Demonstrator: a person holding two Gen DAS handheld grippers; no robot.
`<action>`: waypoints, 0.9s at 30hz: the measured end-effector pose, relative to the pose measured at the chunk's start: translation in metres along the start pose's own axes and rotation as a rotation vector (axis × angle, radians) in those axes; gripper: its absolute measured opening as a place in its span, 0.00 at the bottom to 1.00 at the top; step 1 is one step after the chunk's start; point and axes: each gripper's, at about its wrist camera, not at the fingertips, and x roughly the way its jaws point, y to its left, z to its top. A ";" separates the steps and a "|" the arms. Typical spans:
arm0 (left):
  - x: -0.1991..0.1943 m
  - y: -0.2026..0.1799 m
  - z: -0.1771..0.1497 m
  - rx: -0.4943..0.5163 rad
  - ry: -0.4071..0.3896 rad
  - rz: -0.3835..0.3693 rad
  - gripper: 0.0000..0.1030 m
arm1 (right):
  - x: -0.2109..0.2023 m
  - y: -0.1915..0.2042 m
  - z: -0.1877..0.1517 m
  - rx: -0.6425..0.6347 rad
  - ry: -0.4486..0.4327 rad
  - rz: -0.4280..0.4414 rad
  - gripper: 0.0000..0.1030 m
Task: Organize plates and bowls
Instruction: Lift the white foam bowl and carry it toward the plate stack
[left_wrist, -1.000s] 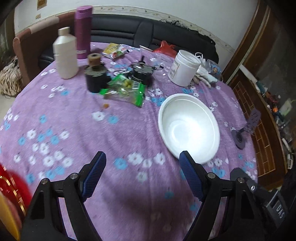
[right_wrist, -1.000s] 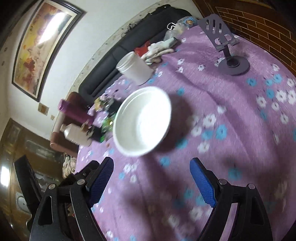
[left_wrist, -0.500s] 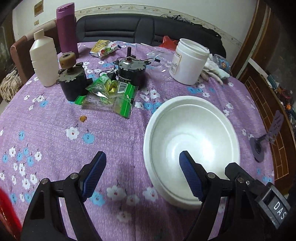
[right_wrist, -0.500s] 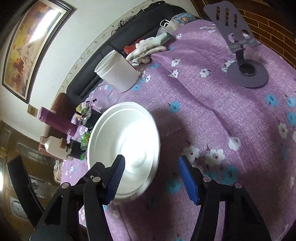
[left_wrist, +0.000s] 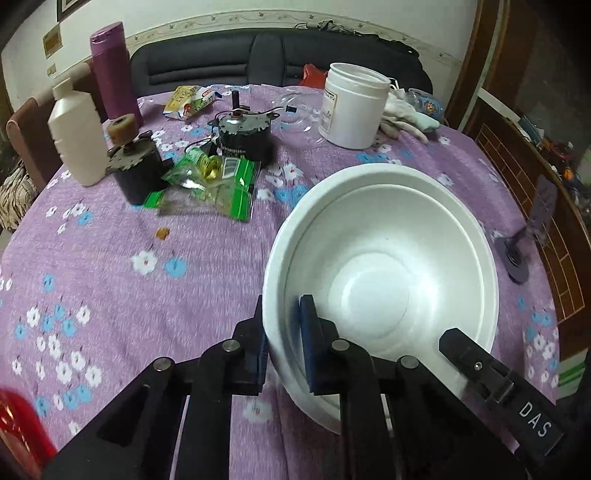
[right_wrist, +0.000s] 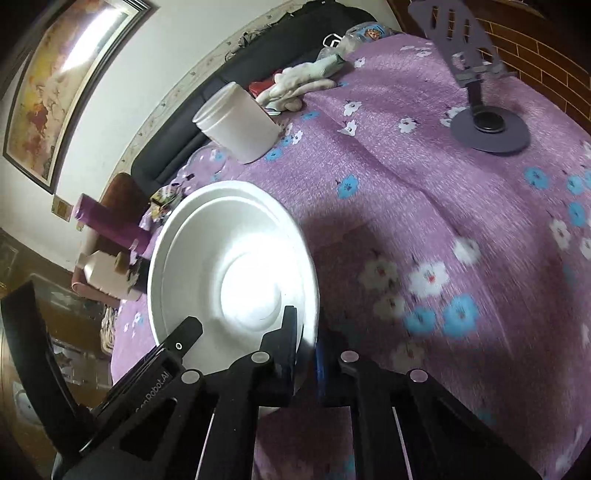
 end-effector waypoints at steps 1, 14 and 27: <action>-0.006 0.001 -0.005 0.003 -0.007 -0.003 0.13 | -0.005 0.001 -0.004 -0.005 -0.005 0.000 0.07; -0.058 0.011 -0.060 0.022 -0.020 -0.041 0.13 | -0.072 0.001 -0.075 -0.052 -0.044 -0.016 0.08; -0.087 0.028 -0.102 0.019 -0.030 -0.073 0.13 | -0.104 0.003 -0.129 -0.068 -0.063 -0.024 0.08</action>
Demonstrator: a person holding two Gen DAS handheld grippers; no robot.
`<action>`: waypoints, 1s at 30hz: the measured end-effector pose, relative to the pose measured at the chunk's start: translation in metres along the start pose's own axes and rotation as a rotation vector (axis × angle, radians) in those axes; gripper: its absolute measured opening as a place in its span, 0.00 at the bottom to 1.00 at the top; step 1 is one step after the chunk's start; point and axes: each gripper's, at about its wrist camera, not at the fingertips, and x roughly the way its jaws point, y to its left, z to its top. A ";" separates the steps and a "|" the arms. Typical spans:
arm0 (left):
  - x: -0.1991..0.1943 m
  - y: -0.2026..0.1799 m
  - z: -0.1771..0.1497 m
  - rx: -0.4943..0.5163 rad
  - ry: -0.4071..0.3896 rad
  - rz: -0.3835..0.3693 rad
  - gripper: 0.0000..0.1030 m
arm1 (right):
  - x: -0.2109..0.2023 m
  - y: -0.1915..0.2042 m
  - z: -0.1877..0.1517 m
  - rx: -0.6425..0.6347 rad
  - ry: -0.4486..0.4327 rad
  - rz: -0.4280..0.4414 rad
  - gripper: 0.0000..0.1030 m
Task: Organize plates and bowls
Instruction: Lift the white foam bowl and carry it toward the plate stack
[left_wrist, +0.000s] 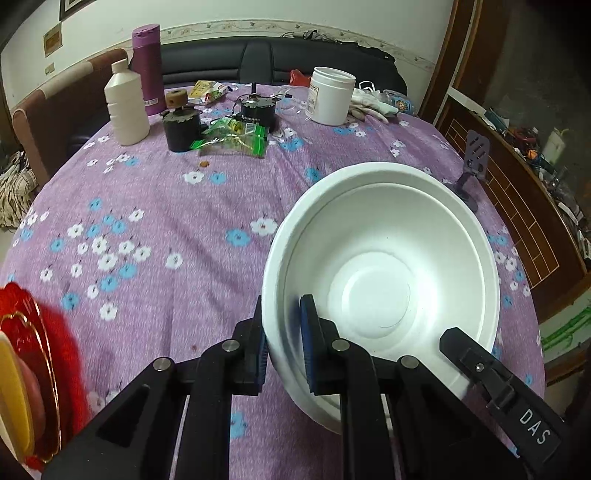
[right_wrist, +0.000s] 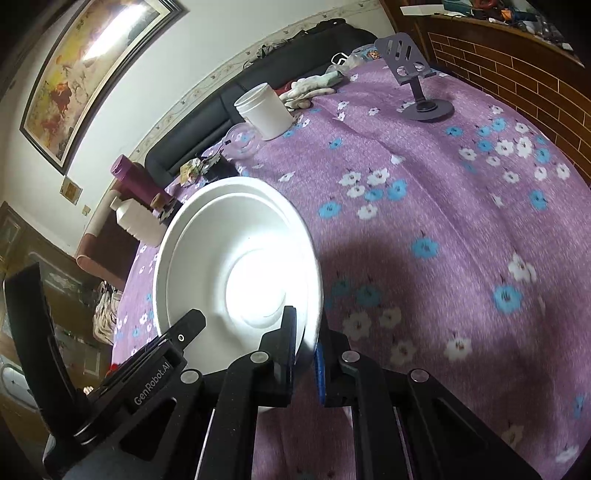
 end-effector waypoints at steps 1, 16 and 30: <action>-0.001 0.001 -0.003 -0.001 0.002 -0.001 0.13 | -0.001 0.000 -0.003 -0.001 0.001 -0.001 0.08; -0.010 0.022 -0.034 -0.021 0.030 -0.017 0.13 | -0.005 0.009 -0.040 -0.032 0.027 -0.015 0.09; -0.010 0.029 -0.046 -0.025 0.048 -0.021 0.13 | -0.003 0.011 -0.052 -0.042 0.045 -0.030 0.09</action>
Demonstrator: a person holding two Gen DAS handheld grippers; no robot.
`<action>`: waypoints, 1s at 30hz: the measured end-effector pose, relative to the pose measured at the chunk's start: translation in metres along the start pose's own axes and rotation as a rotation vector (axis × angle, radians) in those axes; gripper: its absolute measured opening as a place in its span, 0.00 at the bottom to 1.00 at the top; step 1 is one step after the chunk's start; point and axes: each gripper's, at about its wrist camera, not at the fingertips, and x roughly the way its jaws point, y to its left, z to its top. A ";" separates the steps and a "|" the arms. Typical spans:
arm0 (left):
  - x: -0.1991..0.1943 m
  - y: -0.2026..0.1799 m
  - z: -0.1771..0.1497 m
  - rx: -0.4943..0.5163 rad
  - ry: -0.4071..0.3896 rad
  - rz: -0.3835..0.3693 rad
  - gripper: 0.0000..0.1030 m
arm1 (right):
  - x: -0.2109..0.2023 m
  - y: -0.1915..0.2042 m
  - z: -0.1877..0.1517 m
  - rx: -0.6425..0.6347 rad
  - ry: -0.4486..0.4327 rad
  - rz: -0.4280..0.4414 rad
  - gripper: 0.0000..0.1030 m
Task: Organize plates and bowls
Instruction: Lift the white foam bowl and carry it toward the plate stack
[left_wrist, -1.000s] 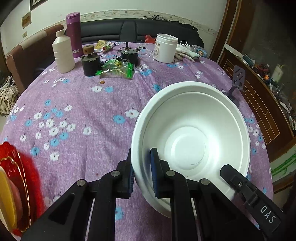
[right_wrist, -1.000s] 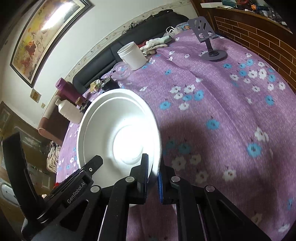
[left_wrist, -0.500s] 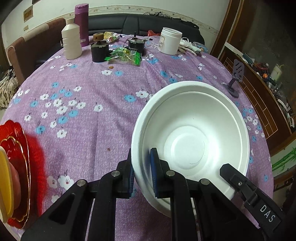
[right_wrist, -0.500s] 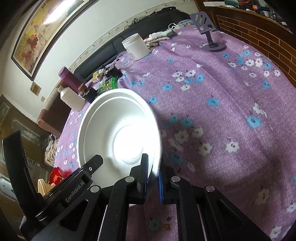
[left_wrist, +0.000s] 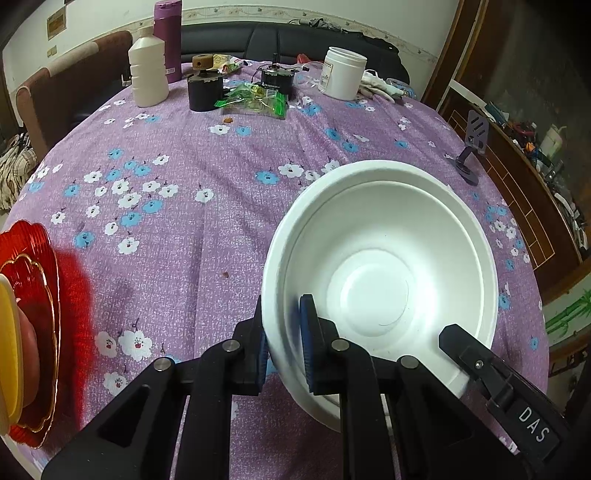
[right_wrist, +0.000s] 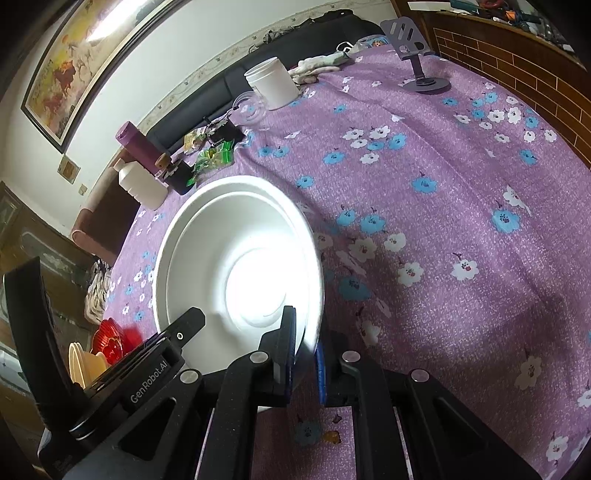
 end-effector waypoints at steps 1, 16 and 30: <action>0.000 0.000 0.000 -0.001 -0.001 -0.001 0.13 | 0.000 0.000 0.000 -0.001 0.000 0.000 0.09; -0.010 0.011 -0.009 -0.008 -0.002 -0.016 0.12 | -0.004 0.007 -0.008 -0.029 -0.004 0.006 0.09; -0.021 0.022 -0.017 -0.027 -0.017 -0.021 0.12 | -0.009 0.016 -0.014 -0.050 -0.009 0.032 0.08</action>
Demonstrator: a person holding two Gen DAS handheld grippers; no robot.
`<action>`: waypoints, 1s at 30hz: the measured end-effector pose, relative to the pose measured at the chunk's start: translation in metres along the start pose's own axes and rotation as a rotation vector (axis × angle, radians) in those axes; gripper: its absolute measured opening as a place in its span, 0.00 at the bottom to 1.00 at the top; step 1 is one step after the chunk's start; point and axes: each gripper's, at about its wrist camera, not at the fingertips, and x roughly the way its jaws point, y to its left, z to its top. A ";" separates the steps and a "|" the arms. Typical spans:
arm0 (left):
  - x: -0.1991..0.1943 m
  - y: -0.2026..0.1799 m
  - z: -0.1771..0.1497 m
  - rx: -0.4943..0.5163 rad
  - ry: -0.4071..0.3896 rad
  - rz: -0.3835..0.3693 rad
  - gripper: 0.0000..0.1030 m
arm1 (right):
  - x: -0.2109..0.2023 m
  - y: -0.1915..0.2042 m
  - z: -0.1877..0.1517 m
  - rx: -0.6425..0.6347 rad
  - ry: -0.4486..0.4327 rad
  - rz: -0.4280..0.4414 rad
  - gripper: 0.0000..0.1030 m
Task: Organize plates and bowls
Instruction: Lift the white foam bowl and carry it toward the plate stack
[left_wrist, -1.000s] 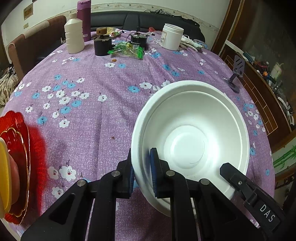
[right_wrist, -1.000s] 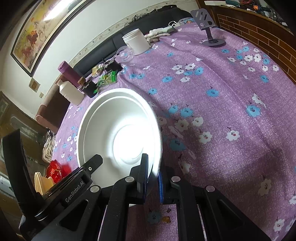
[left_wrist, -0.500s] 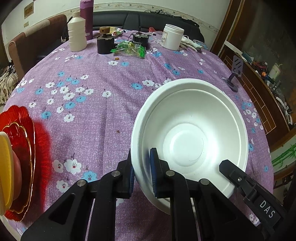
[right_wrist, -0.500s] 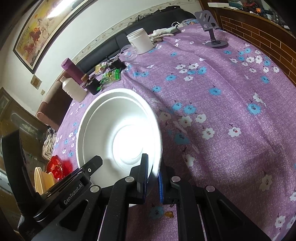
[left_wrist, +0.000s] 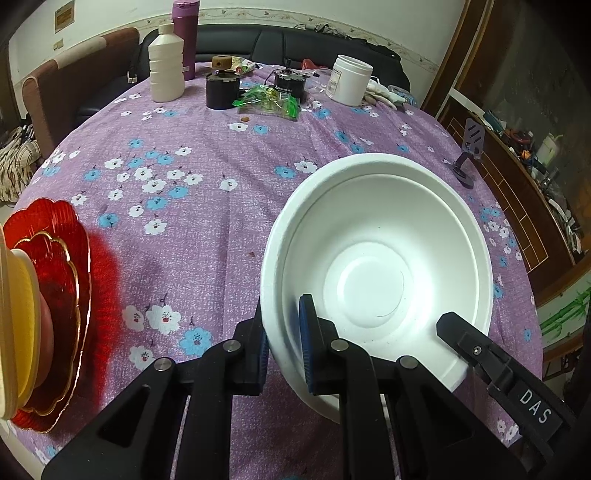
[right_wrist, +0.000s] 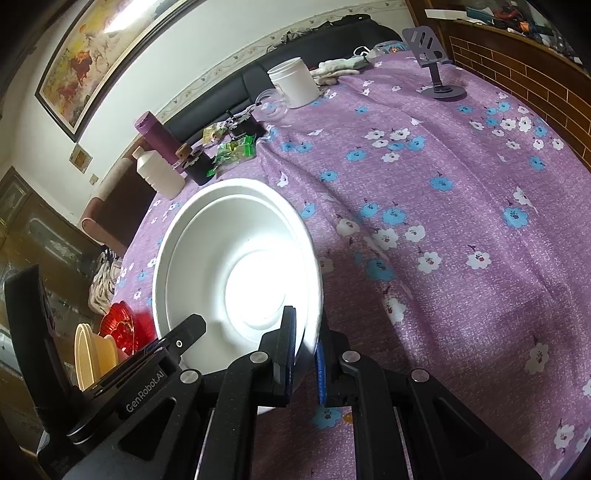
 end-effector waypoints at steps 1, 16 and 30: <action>-0.001 0.001 0.000 -0.002 -0.001 -0.001 0.12 | 0.000 0.001 0.000 -0.001 0.000 0.002 0.08; -0.018 0.012 -0.003 -0.025 -0.027 -0.011 0.12 | -0.010 0.014 -0.003 -0.030 -0.015 0.029 0.08; -0.037 0.023 -0.004 -0.039 -0.054 -0.021 0.12 | -0.021 0.029 -0.004 -0.067 -0.031 0.058 0.08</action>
